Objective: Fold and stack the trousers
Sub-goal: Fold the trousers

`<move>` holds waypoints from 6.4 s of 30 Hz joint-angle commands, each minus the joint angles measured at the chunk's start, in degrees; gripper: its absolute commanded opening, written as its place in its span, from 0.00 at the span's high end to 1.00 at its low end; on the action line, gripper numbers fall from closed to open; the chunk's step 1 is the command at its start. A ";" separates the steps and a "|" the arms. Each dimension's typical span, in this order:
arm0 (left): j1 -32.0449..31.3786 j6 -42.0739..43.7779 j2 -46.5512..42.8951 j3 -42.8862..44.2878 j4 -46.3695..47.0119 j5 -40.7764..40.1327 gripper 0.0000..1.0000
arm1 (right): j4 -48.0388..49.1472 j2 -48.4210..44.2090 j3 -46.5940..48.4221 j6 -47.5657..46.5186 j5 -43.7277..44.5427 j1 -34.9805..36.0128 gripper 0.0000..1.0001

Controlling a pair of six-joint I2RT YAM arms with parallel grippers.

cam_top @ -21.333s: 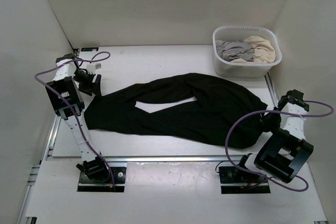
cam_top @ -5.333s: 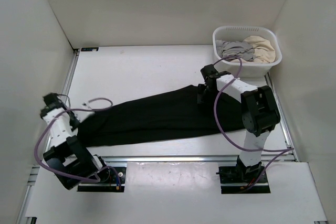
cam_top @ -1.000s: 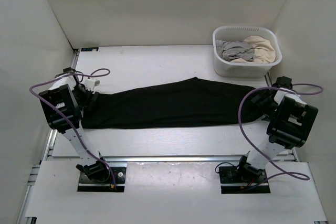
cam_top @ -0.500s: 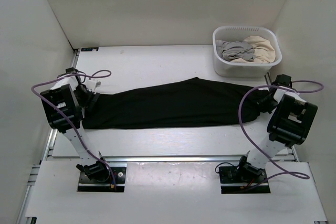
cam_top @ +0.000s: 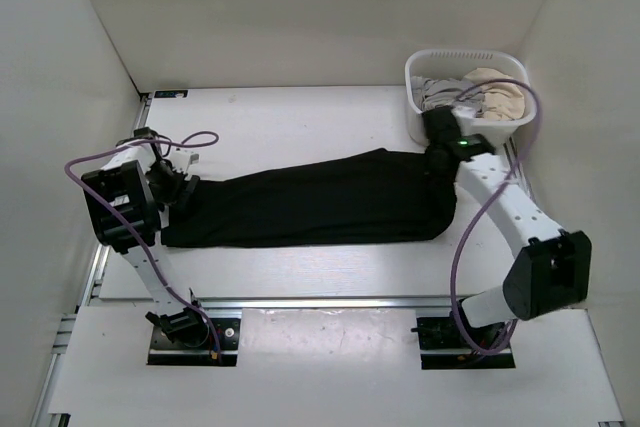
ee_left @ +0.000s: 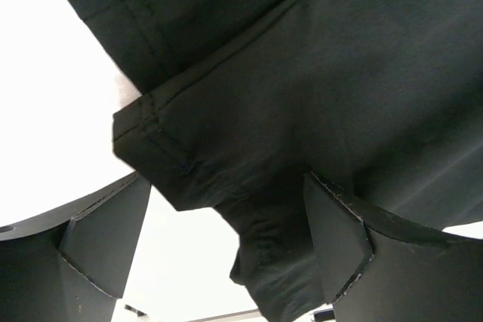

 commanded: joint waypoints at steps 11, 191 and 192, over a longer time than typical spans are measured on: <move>-4.88 -2.52 -2.47 -2.86 3.51 1.96 0.09 | -20.93 34.81 36.68 35.20 16.85 41.10 1.00; -35.47 -4.54 -1.86 -6.55 -0.13 8.57 0.37 | -21.19 12.86 23.79 22.82 0.23 21.52 1.00; -35.47 -6.11 -1.25 -5.85 1.56 5.68 0.37 | -21.19 12.85 23.79 22.82 0.84 21.51 1.00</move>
